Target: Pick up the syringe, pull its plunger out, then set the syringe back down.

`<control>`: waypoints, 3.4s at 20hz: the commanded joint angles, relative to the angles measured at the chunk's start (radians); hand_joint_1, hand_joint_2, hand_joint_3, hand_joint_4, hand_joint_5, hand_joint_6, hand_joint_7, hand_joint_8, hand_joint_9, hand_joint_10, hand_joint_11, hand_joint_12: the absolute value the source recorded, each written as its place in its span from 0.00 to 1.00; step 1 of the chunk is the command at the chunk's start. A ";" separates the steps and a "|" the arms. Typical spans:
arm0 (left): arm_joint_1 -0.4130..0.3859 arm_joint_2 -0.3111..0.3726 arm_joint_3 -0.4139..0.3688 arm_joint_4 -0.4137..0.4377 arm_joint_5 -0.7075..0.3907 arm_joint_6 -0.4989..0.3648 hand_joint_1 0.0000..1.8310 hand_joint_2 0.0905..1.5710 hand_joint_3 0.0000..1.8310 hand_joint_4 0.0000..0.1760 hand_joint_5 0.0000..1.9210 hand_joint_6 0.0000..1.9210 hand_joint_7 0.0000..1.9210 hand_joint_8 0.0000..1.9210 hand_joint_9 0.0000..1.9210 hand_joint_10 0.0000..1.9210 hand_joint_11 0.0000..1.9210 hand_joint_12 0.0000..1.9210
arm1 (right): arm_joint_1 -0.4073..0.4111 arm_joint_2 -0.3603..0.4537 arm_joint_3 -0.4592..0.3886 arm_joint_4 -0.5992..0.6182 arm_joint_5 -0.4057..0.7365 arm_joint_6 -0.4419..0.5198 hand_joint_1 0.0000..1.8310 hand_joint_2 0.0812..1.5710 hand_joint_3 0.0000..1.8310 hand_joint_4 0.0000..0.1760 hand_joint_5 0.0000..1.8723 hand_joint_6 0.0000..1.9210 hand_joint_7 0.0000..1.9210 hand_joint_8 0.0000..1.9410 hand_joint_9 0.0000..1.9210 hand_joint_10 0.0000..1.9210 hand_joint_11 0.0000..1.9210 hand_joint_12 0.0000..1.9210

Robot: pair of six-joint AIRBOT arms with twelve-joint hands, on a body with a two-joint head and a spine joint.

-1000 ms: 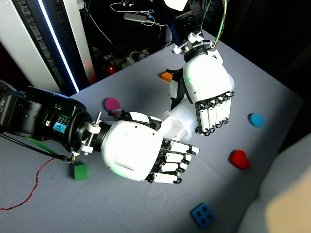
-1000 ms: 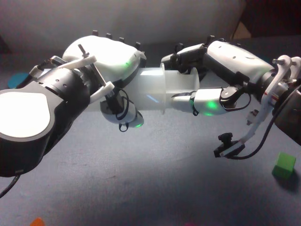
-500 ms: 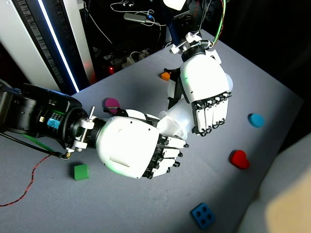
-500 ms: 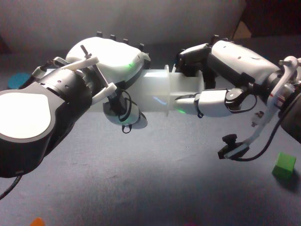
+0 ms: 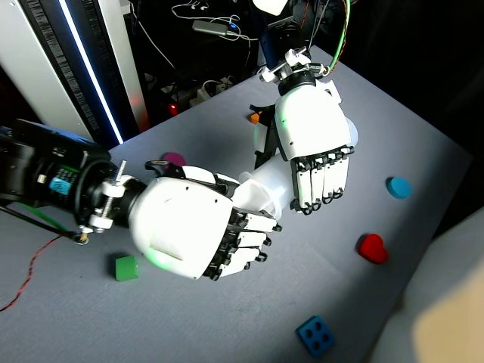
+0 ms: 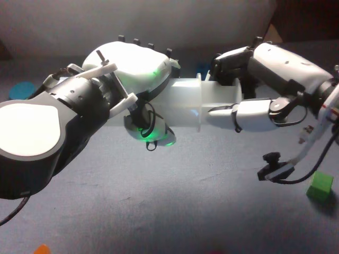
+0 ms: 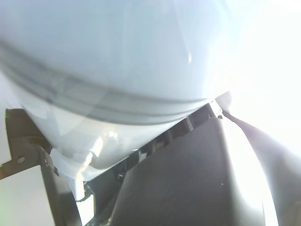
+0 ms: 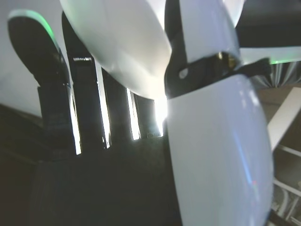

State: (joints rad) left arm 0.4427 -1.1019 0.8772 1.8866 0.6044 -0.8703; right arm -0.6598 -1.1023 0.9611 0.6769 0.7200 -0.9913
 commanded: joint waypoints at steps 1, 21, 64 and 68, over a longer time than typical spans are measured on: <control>-0.008 0.015 0.012 0.059 0.118 0.030 0.74 0.75 0.00 0.00 0.39 0.64 0.41 0.67 0.40 0.76 0.34 0.70 | 0.004 0.030 0.009 0.001 0.146 0.009 0.75 0.70 0.00 0.00 0.45 0.56 0.52 0.49 0.48 0.66 0.48 0.67; -0.009 0.015 0.010 0.059 0.121 0.030 0.74 0.75 0.00 0.00 0.40 0.65 0.39 0.67 0.40 0.77 0.34 0.69 | -0.043 0.155 0.001 -0.118 0.133 0.033 0.75 0.70 0.00 0.00 0.44 0.58 0.51 0.49 0.49 0.66 0.49 0.66; -0.007 0.025 -0.004 0.051 0.121 0.034 0.73 0.76 0.00 0.00 0.38 0.65 0.40 0.69 0.39 0.77 0.34 0.72 | -0.103 0.267 0.020 -0.179 0.107 0.033 0.74 0.74 0.00 0.00 0.34 0.30 0.42 0.65 0.35 0.50 0.32 0.65; -0.007 0.025 -0.006 0.051 0.121 0.034 0.73 0.76 0.00 0.00 0.39 0.65 0.40 0.69 0.39 0.77 0.34 0.71 | -0.099 0.262 0.020 -0.180 0.108 0.033 0.73 0.73 0.00 0.00 0.43 0.06 0.44 0.62 0.41 0.27 0.33 0.61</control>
State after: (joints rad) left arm 0.4404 -1.0924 0.8692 1.8725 0.6392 -0.8642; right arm -0.7658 -0.8543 0.9661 0.4858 0.6910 -0.9474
